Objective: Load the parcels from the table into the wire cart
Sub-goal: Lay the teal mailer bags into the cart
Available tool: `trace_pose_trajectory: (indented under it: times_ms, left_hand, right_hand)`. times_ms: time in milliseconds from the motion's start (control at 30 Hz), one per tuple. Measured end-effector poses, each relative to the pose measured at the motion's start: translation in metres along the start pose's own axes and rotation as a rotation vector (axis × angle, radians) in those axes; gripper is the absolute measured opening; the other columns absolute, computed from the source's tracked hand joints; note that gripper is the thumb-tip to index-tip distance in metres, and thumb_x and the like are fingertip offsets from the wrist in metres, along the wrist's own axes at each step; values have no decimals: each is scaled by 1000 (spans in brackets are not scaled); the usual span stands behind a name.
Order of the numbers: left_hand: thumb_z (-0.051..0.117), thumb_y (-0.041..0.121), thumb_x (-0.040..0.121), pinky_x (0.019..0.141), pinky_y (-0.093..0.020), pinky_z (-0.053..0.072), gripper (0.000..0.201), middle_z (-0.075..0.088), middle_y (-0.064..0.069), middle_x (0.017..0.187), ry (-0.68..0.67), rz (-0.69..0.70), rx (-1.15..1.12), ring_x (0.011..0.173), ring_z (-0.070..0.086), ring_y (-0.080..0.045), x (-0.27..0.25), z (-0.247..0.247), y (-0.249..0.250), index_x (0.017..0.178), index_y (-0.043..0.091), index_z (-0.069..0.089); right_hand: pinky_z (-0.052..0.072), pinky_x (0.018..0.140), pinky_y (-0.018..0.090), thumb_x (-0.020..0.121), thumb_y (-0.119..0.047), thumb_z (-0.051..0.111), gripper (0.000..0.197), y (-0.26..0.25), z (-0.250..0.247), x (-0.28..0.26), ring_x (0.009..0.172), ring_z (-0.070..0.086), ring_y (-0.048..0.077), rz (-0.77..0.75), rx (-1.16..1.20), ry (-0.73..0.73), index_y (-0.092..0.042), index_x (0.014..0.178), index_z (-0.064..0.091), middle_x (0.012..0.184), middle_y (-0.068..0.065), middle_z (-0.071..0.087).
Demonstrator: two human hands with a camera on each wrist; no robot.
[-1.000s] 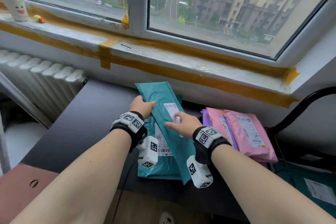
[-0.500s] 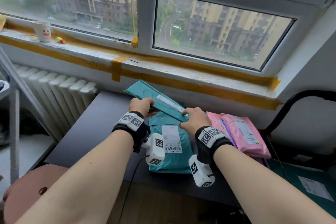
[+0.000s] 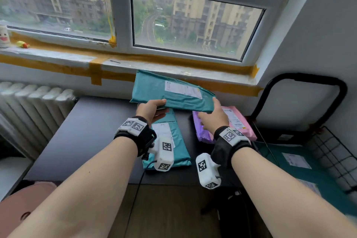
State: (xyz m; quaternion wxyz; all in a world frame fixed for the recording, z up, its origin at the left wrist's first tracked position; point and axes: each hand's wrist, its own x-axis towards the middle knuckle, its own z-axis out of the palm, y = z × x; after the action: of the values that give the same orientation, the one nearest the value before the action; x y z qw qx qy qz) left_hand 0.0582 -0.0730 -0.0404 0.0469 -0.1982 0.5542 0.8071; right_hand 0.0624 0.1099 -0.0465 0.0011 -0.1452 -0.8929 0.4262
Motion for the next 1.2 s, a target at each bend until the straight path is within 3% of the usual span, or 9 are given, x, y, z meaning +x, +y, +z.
trace_pose_trajectory:
  times_ms: [133,233,333,500,633,733,933,1133,1200]
  left_hand:
    - [60,6,89,69,-22,52,12,66,7,51,-76,-34,31,46,65,-5,-6,25,-11,78,9,62]
    - [61,7,88,66,-20,52,8,67,8,53,-135,-54,73,47,65,-4,-12,49,-24,81,9,63]
    - [61,7,88,66,-20,53,7,68,7,56,-194,-70,102,50,66,-3,-22,78,-35,82,9,64]
    - [60,-7,85,53,-21,57,9,67,-3,62,-167,-27,-21,63,60,-14,-47,142,-60,83,2,60]
    - [65,-5,80,63,-33,55,58,57,-16,107,5,48,-4,68,58,-19,-62,195,-92,131,9,41]
    - [74,2,64,88,-42,54,78,57,-12,120,-17,34,247,95,62,-26,-77,233,-128,136,10,44]
    - [67,-5,57,83,-39,55,50,67,-18,111,-249,-3,623,94,64,-32,-117,312,-198,106,-3,63]
    - [67,1,74,62,-24,45,29,61,-12,89,-254,-38,932,79,59,-27,-133,372,-263,102,0,61]
    - [68,4,73,68,-28,51,28,60,-11,86,-243,-96,947,80,60,-27,-131,385,-285,100,0,62]
  right_hand:
    - [55,84,39,81,-31,65,71,21,-31,2,114,58,30,116,335,54,-21,144,36,134,5,50]
    - [56,84,42,86,-25,64,7,39,-59,-1,96,66,28,105,368,220,-25,91,68,108,5,67]
    - [57,76,34,80,-4,64,29,70,-92,-4,71,68,20,143,370,372,-27,61,64,79,1,68]
    - [47,73,24,78,6,52,36,115,-150,-30,76,58,21,146,208,467,-26,78,68,84,1,65]
    - [56,74,35,78,8,44,44,165,-207,-51,74,65,33,158,173,480,-27,83,69,78,4,64]
    - [46,53,27,80,9,41,49,211,-250,-68,54,54,21,193,113,476,-27,95,70,85,5,65]
    - [40,57,22,86,1,40,47,295,-326,-83,76,54,21,315,68,467,-23,115,69,114,7,67]
    - [38,53,24,83,2,40,45,376,-369,-80,57,50,17,401,95,415,-19,106,72,90,5,68]
    - [44,62,25,84,2,40,43,400,-378,-77,70,57,20,448,75,396,-21,103,72,102,6,69]
